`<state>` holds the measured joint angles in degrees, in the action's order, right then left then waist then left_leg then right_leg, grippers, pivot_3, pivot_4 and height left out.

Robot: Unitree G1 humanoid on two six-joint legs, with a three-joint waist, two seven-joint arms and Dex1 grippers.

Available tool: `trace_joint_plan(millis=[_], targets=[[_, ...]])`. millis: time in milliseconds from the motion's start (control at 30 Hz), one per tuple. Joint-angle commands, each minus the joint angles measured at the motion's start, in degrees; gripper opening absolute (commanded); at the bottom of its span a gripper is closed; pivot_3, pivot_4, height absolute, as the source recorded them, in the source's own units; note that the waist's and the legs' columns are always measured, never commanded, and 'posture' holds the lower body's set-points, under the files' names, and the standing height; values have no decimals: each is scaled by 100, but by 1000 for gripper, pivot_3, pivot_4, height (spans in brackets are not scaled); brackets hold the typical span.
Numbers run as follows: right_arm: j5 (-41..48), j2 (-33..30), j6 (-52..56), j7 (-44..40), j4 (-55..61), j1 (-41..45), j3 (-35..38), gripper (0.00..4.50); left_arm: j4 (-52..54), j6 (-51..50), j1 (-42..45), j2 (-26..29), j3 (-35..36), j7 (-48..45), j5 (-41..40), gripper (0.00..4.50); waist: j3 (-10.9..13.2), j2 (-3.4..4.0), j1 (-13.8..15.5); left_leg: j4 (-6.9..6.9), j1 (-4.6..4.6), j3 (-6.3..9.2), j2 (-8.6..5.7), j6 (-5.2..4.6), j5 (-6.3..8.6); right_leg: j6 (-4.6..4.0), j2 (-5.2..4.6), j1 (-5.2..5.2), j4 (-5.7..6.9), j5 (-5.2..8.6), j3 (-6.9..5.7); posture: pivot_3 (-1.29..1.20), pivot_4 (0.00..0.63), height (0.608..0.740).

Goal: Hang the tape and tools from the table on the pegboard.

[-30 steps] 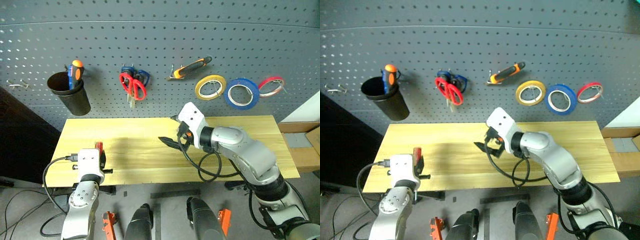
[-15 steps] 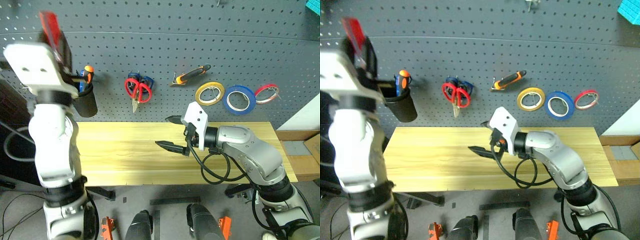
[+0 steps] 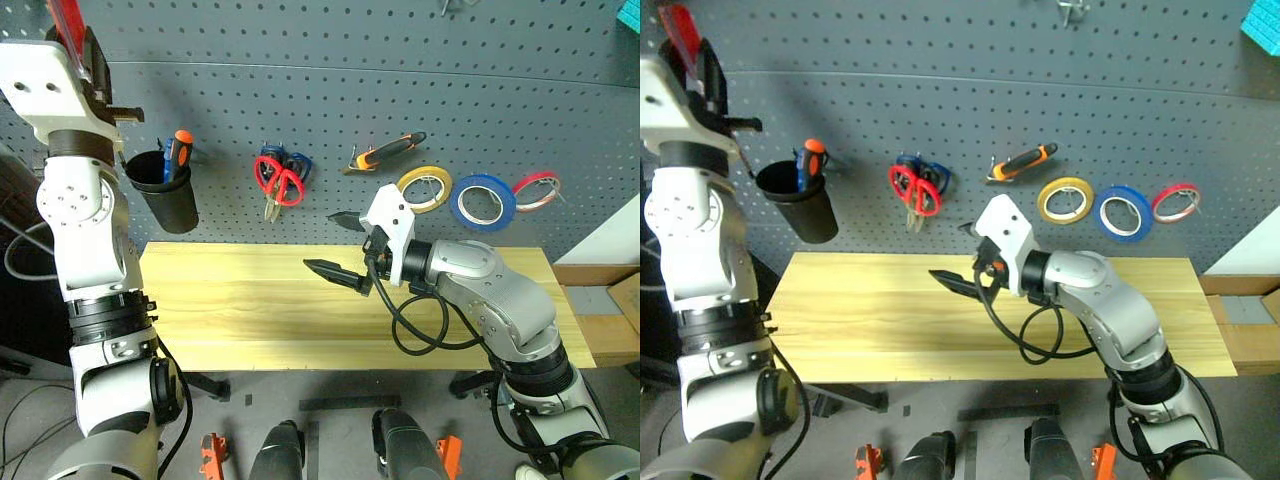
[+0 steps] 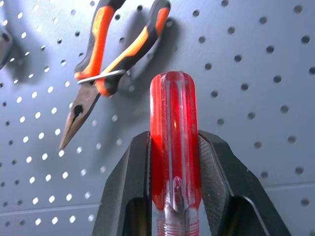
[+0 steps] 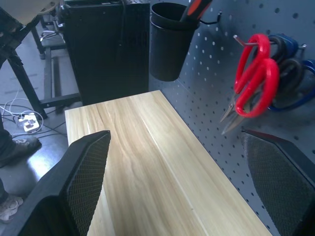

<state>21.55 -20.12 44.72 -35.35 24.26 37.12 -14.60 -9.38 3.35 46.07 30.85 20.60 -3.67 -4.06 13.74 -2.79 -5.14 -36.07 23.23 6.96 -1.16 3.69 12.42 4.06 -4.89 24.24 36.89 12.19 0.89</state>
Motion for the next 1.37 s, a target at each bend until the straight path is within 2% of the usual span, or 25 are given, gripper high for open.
trace_joint_plan(millis=[33,267,400,567,767,833,967,1133,1300,1367], targets=[[52,33,-80,62,208,16,160,4500,-82,369,103,95,16,-18,-4,940,-1,0,-9,0,0,0,0,0,0,0,0,0,2,0,0,-167,114,740],[78,214,-177,143,193,55,197,4500,-802,1062,-48,-50,-133,123,183,940,-96,5,-79,-2,-1,-1,-1,1,-1,-1,0,0,4,-1,1,-165,116,740],[78,223,-167,156,222,48,219,4500,-802,1148,-214,-200,-134,60,6,940,-115,2,-107,-5,-3,0,-1,1,-1,2,0,-3,7,-2,2,-165,116,740],[112,197,-184,147,297,-2,257,4500,-322,583,-504,-378,-71,260,-137,2486,-119,2,-145,-6,-7,1,-1,6,-6,1,0,-4,12,-4,2,-177,111,740],[512,54,-253,-29,626,-298,748,4500,1319,-1863,-1229,-684,-114,412,-626,4291,-195,2,-154,-4,-9,2,-2,6,-5,1,0,-7,13,-4,5,-151,102,740],[521,-73,-310,-63,603,-419,816,4500,1779,-2540,-1359,-708,21,444,-889,4291,-214,4,-151,-5,-11,3,-1,6,-5,1,0,-9,15,-4,4,-134,95,740],[577,-180,-427,-28,571,-628,986,4500,3209,-3113,-1926,-550,-488,-236,-1284,4291,-260,8,-136,-5,-23,1,2,8,-7,1,5,-18,16,-4,7,-104,79,740],[58,-81,-1194,338,454,-1184,1031,4500,3951,-3516,-2921,-678,-871,-624,-1529,4291,-439,68,-110,-3,-38,-3,1,10,-13,2,6,-33,11,-3,12,-88,66,740],[-678,90,-2196,798,-60,-1972,922,4500,3620,-3174,-4045,-995,-847,-644,-1335,4291,-536,91,-97,2,-103,-7,6,3,-15,20,11,-95,4,17,12,-89,50,740],[-996,177,-2622,1030,-287,-2200,935,4500,3102,-2525,-4589,-1000,-825,-800,-1056,4291,-559,97,-93,2,-132,-12,7,0,-17,-15,12,-116,6,29,18,-88,40,740]])
